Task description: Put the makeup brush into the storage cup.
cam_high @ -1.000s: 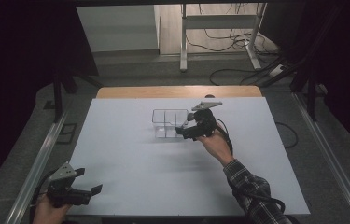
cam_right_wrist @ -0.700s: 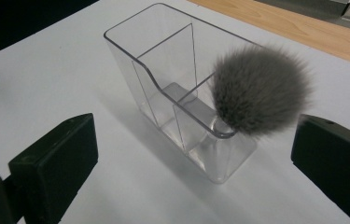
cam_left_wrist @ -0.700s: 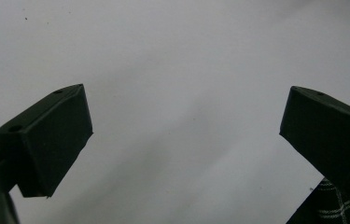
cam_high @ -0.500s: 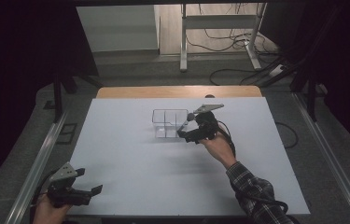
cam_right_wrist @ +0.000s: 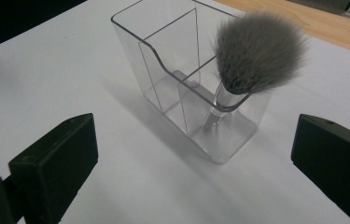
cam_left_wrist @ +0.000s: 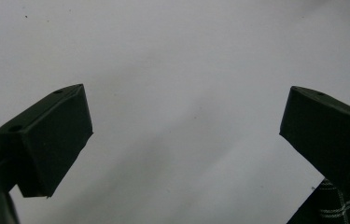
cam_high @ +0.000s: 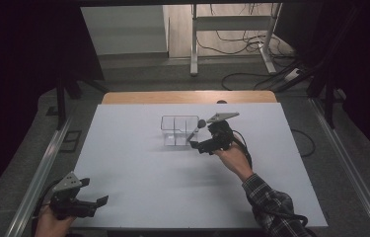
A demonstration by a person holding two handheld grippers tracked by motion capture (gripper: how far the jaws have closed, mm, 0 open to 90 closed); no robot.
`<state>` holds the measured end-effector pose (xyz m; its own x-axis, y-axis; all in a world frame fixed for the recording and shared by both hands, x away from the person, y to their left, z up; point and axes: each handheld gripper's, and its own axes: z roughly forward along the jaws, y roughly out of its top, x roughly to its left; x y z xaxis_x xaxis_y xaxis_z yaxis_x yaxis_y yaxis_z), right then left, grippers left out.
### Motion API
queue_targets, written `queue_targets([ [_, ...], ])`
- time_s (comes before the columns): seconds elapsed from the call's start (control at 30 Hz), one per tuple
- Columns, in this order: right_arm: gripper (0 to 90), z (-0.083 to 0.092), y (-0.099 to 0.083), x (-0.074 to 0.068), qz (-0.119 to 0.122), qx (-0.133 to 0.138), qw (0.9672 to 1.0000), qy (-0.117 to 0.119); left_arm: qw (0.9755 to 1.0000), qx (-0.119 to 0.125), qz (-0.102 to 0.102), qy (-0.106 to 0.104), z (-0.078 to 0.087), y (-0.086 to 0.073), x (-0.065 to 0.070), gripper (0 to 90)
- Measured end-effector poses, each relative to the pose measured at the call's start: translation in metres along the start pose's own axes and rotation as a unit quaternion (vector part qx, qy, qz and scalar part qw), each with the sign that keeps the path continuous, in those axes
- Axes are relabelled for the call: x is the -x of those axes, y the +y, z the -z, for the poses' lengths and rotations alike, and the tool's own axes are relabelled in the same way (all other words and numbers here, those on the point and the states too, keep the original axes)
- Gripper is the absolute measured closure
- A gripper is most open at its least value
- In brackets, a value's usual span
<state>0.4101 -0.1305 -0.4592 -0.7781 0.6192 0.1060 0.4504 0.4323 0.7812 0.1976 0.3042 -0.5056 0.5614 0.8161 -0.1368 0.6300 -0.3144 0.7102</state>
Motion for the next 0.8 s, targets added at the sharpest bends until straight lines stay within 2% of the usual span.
queue_targets([
  [0.8,0.0,0.009,-0.013,-0.003,0.016,-0.02,0.9996,-0.009,1.0,0.0,0.0,0.0,0.0,0.0,0.0,2.5],
])
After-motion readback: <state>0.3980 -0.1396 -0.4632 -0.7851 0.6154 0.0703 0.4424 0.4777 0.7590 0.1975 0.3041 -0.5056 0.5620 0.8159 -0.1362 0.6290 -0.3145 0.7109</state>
